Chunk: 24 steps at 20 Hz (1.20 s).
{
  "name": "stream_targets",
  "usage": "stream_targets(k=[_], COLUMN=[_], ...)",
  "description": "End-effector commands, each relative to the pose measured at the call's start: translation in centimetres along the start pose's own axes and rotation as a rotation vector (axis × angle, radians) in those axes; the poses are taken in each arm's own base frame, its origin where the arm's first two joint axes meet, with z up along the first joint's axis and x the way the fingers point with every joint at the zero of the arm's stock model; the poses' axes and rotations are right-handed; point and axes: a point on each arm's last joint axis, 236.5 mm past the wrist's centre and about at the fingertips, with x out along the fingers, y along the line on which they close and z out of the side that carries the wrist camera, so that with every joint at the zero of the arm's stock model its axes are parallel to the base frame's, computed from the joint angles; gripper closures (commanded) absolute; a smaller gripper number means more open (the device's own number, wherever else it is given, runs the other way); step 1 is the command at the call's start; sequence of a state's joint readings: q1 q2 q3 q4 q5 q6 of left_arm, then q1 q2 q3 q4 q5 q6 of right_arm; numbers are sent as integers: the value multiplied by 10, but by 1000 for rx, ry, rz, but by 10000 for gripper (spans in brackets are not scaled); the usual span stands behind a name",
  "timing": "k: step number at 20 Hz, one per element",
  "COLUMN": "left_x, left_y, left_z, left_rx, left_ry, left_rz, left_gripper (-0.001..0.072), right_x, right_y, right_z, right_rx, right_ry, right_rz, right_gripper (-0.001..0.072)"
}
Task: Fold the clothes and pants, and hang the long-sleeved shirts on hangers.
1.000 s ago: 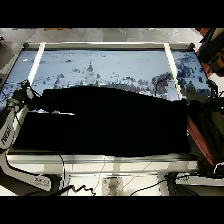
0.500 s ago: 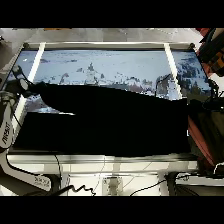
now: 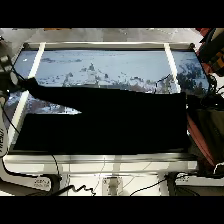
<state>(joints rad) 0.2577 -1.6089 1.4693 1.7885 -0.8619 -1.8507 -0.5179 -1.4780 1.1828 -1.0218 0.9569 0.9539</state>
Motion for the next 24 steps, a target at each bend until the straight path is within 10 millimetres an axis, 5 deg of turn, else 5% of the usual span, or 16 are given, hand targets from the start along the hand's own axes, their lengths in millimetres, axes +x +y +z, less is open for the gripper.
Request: stream_targets(k=[1,2,3,4,10,12,14,15,16,18,19,20,21,24], left_x=[29,35,36,35,21,12,-6,-18,-32,-63,-79,-96,-113,-154], left_y=[32,43,53,64,110,110,105,101,96,81,72,61,49,8], left_z=[-72,-82,-86,-85,-97,-88,-68,-59,-48,-31,-25,-19,-12,-11], left_rx=[-25,-39,-57,-76,-224,-228,-187,-139,-71,58,104,147,195,393], left_ry=[183,218,235,235,286,259,192,161,126,60,29,-4,-43,-114], left_rz=[91,108,122,134,198,191,171,159,145,118,106,91,69,-34], left_gripper=[693,549,197,5,103,281,461,627,695,696,696,696,696,700], right_x=[13,14,14,14,13,12,6,0,-6,-23,-34,-44,-56,-87], right_y=[9,10,10,9,8,8,8,9,11,9,8,7,9,24], right_z=[6,6,7,6,6,10,20,27,33,36,30,18,1,-40], right_rx=[-41,-45,-45,-48,-44,-48,-57,-43,-17,24,14,-15,-33,31], right_ry=[-10,-11,-12,-9,-9,-19,-41,-51,-53,-19,24,88,169,297], right_rz=[-14,-14,-15,-17,-21,-27,-31,-32,-31,-58,-81,-97,-107,-85], right_gripper=[693,692,692,692,692,647,94,19,21,59,275,581,696,694])
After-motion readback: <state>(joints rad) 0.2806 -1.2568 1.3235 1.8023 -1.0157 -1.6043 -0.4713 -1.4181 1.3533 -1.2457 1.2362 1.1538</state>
